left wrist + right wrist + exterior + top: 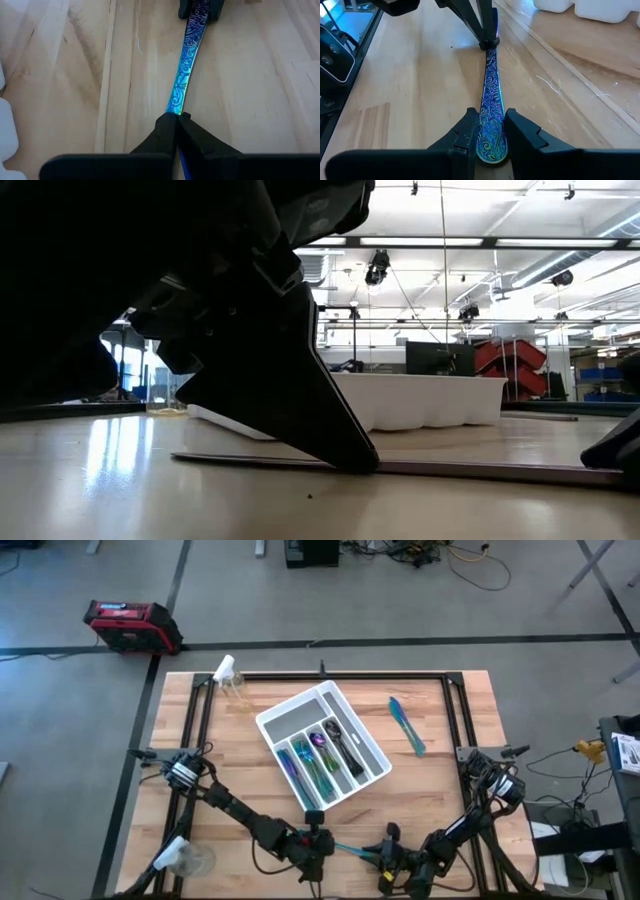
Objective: Sort silverware
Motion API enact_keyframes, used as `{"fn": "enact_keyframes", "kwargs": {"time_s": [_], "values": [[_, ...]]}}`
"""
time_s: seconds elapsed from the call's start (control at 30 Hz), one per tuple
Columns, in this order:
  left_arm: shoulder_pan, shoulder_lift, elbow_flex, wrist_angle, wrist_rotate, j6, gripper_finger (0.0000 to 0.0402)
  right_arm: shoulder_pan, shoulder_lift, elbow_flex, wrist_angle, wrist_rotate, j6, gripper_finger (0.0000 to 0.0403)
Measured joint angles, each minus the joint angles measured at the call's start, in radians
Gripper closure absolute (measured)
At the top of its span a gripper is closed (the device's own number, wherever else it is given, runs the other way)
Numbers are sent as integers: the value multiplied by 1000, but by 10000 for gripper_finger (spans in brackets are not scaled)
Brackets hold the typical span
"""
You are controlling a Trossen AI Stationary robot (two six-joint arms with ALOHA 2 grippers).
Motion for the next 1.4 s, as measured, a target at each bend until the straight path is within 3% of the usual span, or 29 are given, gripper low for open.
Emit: {"fn": "enact_keyframes", "kwargs": {"time_s": [0.43, 0.53, 0.7, 0.93, 1.03, 1.4], "values": [[0, 2, -2, 25, -6, -14, 401, -9, 35, 5, 13, 12, -146, 265], [-2, 2, -5, 46, -18, -2, 401, -15, 46, 6, 13, 20, -114, 284], [-26, -37, -8, 52, -48, 23, 401, -17, 49, 6, 8, 38, -44, 355], [-51, -110, 8, 55, -63, 72, 401, -19, 43, 6, -29, 21, 22, 356], [-56, -100, 8, 29, -86, 87, 394, -24, 33, 6, -38, 21, 83, 388], [-56, -55, 4, -38, -175, 78, 321, -24, 23, 6, -35, 4, 66, 400]]}}
